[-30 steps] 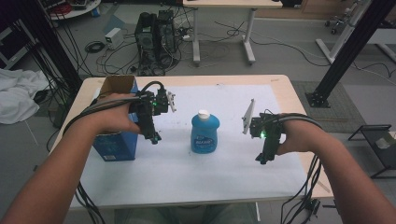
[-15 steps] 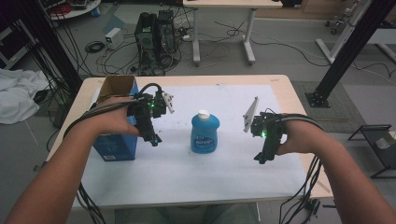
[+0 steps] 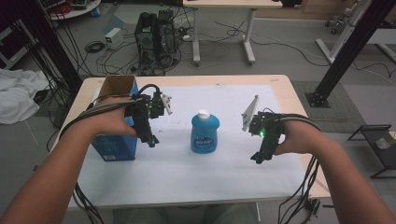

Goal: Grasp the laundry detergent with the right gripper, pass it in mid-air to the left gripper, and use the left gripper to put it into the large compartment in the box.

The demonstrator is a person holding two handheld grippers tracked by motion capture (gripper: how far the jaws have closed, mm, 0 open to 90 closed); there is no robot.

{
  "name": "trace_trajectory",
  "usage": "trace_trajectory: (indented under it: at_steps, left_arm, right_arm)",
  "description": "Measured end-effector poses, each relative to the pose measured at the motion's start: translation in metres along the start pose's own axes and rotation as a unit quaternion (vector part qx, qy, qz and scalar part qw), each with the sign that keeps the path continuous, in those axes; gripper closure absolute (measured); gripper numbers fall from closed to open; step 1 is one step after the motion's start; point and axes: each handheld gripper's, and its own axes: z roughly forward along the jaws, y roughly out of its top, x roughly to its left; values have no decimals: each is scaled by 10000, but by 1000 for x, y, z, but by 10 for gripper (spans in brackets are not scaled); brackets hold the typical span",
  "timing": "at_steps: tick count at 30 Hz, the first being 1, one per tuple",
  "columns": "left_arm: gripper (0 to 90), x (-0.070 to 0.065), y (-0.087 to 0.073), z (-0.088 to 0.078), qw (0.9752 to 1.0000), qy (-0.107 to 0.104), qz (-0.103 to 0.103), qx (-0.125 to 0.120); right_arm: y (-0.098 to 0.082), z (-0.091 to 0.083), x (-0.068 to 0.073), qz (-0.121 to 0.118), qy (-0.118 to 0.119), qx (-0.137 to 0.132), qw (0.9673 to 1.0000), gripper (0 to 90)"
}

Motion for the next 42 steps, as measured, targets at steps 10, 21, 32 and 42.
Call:
trace_trajectory:
  at_steps: [10, 21, 32, 42]
  left_arm:
    - [104, 0, 2, 0, 10000, -86, 45, 0]
    - [104, 0, 4, -5, 9996, -64, 252, 128]
    - [104, -2, 3, -3, 9999, -49, 158, -26]
    - [104, -1, -1, 0, 9999, -61, 135, -46]
  right_arm:
    - [0, 1, -3, -26, -8, 65, 10000, 40]
    - [4, -2, -5, -28, 9, 45, 10000, 40]
    - [5, -4, -5, -22, 33, -88, 10000, 40]
    - [5, -11, -5, 101, 119, -769, 9969, 40]
